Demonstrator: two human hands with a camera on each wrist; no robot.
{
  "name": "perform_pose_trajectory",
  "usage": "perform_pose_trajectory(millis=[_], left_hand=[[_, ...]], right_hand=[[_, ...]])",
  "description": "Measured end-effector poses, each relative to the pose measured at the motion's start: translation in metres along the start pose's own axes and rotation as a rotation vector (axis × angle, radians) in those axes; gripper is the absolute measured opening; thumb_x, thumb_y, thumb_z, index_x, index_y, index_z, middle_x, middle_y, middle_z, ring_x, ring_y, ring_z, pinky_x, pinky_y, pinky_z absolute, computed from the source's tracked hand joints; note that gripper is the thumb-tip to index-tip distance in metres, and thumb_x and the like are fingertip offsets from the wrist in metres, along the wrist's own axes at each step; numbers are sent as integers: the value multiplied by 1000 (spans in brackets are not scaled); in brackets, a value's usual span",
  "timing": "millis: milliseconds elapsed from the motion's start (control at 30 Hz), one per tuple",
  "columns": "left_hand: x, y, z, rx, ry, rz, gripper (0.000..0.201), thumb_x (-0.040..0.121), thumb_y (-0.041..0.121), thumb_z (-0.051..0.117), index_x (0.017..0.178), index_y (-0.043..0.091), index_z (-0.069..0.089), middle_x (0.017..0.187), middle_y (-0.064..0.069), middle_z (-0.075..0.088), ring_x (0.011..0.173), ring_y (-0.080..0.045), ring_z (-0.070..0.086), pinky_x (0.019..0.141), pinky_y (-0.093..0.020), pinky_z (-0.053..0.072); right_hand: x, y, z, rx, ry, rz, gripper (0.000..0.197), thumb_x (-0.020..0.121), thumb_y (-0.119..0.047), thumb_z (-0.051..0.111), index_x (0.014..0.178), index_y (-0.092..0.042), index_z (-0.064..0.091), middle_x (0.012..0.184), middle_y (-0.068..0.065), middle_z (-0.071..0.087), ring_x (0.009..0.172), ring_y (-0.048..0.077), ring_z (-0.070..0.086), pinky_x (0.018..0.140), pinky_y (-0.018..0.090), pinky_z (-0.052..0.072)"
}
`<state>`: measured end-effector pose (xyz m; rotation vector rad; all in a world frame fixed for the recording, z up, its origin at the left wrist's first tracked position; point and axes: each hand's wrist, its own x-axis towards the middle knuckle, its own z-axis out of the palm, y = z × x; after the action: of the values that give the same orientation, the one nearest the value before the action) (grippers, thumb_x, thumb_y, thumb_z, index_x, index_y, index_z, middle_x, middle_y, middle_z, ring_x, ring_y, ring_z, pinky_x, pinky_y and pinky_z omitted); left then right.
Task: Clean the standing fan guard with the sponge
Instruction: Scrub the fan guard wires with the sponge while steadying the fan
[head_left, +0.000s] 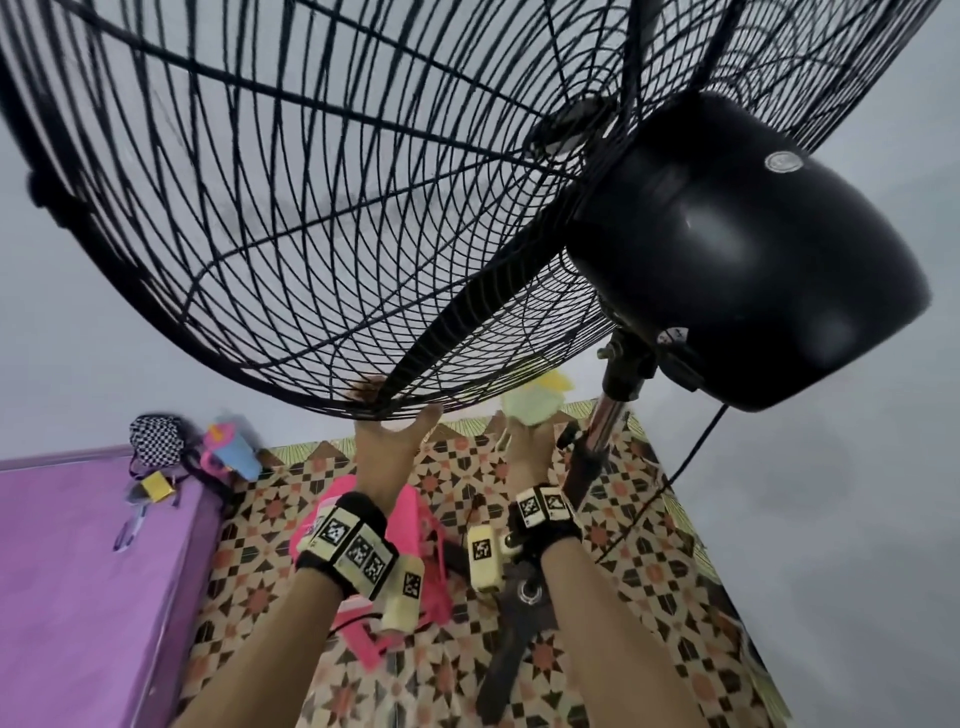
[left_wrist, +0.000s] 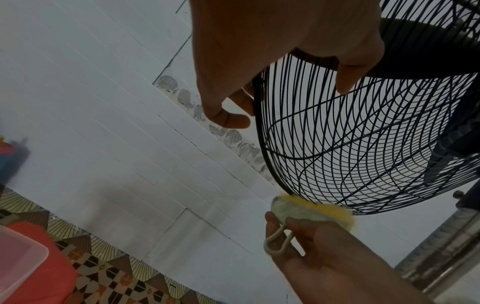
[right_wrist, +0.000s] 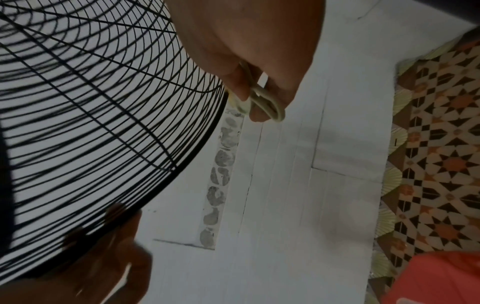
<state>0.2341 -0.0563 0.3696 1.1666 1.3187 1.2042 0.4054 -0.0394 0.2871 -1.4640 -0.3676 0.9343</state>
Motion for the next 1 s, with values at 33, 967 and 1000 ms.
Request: perform_pose_trajectory(millis=[33,967,1000], left_hand=[[0,0,0,4,-5,9,77,63,72,88,128,54,53,136,12,62,120,-39,65,107,-60,50],[7,-12,0,-7,27,123,99,63,61,84,147,22,49,147,4,56,134,-16,51,104,-31,47],[8,-12,0,-13,29,122,99,62,61,83,147,22,49,147,5,56,135,-16,51,110,-37,43]], right_hand=[[-16,1,-4,-38,-57,-10,33,95,-9,65,126,-15,56,108,3,73,95,23,72,84,39,61],[-44,-33,-15,-120,-153,-68,29,103,-16,59,130,-11,50,110,10,74,82,16,77,60,26,60],[-60,-19,-20,-216,-248,-102,28,103,-18,60,129,-14,53,110,7,74,82,14,76,63,25,60]])
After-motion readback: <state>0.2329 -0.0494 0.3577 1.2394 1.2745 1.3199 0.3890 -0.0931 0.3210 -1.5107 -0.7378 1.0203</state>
